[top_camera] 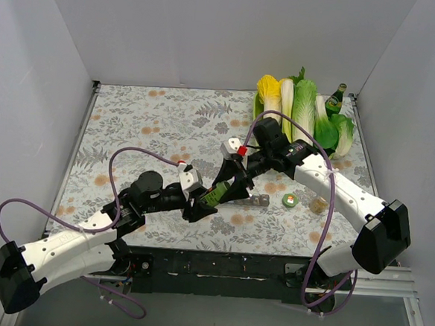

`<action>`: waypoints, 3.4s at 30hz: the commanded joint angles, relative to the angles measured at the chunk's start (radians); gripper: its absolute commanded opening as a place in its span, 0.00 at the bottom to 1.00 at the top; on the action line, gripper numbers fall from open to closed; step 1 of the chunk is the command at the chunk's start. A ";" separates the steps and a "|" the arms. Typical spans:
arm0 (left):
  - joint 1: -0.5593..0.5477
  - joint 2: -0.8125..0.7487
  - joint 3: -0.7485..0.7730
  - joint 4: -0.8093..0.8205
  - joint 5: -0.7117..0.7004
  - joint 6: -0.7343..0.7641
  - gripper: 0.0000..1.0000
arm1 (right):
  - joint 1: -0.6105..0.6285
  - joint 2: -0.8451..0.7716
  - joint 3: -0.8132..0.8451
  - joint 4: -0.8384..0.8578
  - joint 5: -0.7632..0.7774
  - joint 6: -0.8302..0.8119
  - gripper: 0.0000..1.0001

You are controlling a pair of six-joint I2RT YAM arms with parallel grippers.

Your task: Sort the pills into containers

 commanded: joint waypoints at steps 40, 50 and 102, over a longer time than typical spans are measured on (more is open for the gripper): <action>0.114 0.120 0.018 -0.153 0.096 0.273 0.00 | -0.507 -0.142 -0.179 -0.028 0.037 -0.181 0.98; 0.154 0.333 0.015 -0.045 0.150 0.365 0.00 | -0.622 -0.190 -0.337 0.041 -0.049 -0.224 0.98; 0.145 0.728 0.360 -0.351 0.090 0.459 0.00 | -0.715 -0.159 -0.400 -0.036 -0.160 -0.354 0.98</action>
